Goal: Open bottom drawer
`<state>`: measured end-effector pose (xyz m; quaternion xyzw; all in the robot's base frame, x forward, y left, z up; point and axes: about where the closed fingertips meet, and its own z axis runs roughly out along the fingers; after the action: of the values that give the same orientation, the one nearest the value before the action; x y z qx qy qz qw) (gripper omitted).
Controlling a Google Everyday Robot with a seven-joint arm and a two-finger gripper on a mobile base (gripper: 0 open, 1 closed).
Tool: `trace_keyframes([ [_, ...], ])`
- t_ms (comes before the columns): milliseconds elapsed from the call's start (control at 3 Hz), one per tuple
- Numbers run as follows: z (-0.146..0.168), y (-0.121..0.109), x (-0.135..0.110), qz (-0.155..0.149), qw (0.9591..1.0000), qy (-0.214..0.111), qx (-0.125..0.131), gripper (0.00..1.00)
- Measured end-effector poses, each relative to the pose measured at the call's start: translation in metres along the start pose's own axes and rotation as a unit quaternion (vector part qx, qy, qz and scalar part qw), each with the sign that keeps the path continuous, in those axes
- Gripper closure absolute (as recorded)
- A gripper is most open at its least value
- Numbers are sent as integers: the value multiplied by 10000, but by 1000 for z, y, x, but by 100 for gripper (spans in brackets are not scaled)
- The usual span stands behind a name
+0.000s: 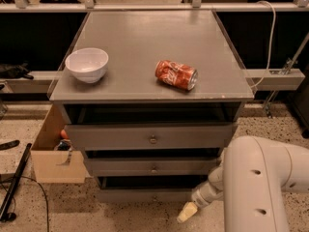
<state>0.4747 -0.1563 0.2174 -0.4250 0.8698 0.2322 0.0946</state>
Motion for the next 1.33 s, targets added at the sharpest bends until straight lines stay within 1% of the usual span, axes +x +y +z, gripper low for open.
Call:
trace_keyframes([
  [333, -3, 4, 4, -519, 9980, -296, 183, 0],
  [667, -7, 14, 36, -722, 9920, -935, 455, 0],
  [1000, -2, 15, 30, -779, 9919, -903, 430, 0],
  [1333, 2, 10, -6, -1117, 9873, -995, 537, 0],
])
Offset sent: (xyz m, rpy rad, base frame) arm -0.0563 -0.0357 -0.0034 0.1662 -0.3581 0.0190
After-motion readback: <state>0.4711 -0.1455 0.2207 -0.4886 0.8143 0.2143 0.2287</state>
